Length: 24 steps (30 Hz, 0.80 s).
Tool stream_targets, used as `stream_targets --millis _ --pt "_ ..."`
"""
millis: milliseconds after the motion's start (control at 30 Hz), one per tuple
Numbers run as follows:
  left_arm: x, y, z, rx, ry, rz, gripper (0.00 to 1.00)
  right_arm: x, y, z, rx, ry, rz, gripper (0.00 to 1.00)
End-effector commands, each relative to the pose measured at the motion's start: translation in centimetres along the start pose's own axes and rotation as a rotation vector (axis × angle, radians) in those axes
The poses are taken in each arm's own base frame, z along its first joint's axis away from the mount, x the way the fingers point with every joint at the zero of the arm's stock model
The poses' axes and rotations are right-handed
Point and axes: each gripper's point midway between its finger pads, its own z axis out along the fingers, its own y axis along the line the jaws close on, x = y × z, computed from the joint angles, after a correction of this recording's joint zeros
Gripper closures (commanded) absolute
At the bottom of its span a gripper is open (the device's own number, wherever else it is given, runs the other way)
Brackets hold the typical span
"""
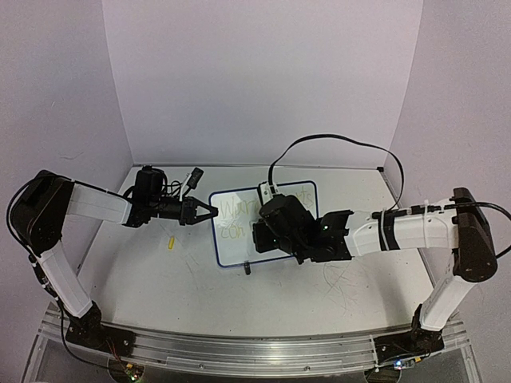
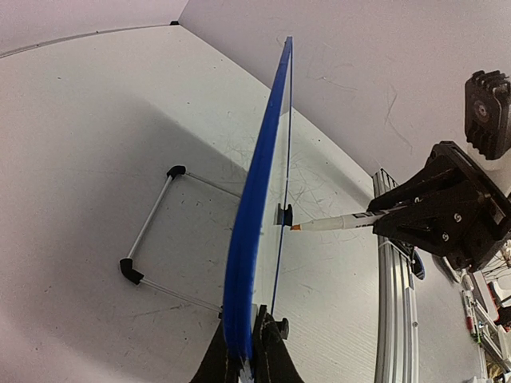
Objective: Write a sentence on the whiteboard
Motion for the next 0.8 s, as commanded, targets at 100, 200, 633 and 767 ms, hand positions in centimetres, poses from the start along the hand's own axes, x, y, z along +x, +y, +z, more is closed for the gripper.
stream_targets --millis 100,200,633,767 --pt "0.9 3.3 0.3 -0.164 0.019 0.021 1.00 -1.2 0.6 0.5 -0.009 -0.022 0.014 1.00" --pt "0.9 3.3 0.3 -0.162 0.019 0.022 1.00 -0.9 1.3 0.8 -0.036 -0.007 0.010 1.00" --pt "0.9 3.2 0.3 -0.159 0.019 0.022 1.00 -0.9 1.3 1.4 -0.023 -0.017 0.013 1.00" --pt "0.8 3.3 0.3 -0.159 0.019 0.023 1.00 -0.8 0.6 1.5 0.016 -0.021 0.023 1.00"
